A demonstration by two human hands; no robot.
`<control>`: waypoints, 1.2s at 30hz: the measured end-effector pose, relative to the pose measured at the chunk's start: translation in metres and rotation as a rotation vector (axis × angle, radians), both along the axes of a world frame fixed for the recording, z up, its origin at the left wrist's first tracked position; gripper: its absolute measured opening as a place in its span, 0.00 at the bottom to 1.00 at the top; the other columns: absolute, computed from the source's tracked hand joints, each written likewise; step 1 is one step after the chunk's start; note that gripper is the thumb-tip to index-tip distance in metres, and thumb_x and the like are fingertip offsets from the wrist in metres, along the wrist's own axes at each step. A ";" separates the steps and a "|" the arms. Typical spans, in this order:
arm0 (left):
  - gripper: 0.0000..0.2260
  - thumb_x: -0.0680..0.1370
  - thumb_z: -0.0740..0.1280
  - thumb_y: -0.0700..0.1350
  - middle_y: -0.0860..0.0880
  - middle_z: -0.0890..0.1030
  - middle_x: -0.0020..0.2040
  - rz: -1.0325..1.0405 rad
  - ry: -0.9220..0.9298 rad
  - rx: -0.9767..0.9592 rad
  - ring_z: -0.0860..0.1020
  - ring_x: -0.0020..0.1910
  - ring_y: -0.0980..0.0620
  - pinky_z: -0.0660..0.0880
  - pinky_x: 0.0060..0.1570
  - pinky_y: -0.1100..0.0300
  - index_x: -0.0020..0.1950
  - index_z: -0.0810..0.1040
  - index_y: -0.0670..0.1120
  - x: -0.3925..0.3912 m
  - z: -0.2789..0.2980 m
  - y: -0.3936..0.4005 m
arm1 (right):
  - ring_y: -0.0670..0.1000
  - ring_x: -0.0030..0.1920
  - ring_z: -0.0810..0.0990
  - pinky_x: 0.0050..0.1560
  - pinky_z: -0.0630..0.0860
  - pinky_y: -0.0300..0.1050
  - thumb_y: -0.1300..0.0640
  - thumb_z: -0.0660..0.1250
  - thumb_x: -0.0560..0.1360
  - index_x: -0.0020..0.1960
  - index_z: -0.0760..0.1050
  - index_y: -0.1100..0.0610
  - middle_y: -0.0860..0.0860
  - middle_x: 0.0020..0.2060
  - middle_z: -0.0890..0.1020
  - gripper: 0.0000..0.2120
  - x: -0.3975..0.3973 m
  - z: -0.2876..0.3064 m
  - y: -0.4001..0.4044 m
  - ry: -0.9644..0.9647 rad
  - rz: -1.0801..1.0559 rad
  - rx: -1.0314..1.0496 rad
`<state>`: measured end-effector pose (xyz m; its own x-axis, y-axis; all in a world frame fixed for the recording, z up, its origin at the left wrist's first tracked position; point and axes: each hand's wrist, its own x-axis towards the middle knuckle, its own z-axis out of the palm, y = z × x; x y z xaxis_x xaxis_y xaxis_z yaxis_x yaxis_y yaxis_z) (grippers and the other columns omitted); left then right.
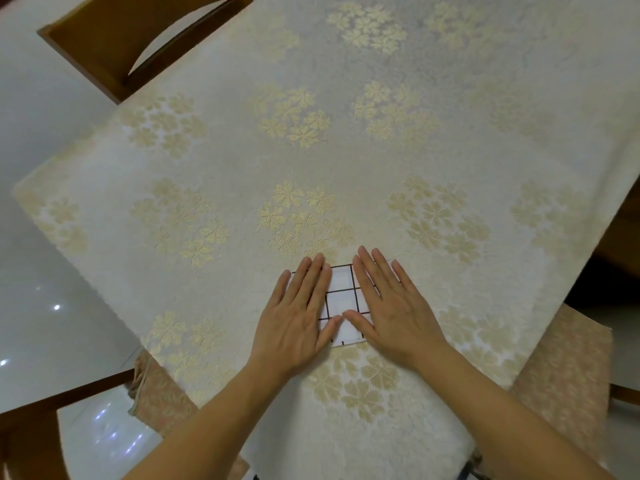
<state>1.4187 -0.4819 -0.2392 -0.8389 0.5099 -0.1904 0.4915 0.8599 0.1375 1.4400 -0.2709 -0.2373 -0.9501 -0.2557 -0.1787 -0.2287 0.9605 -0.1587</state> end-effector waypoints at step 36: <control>0.18 0.80 0.63 0.58 0.48 0.76 0.59 1.046 -0.181 0.270 0.73 0.59 0.46 0.69 0.52 0.52 0.62 0.74 0.47 0.020 0.052 0.026 | 0.54 0.45 0.75 0.41 0.71 0.46 0.48 0.66 0.79 0.53 0.74 0.56 0.51 0.46 0.79 0.11 -0.001 0.046 -0.009 -0.142 -1.061 -0.370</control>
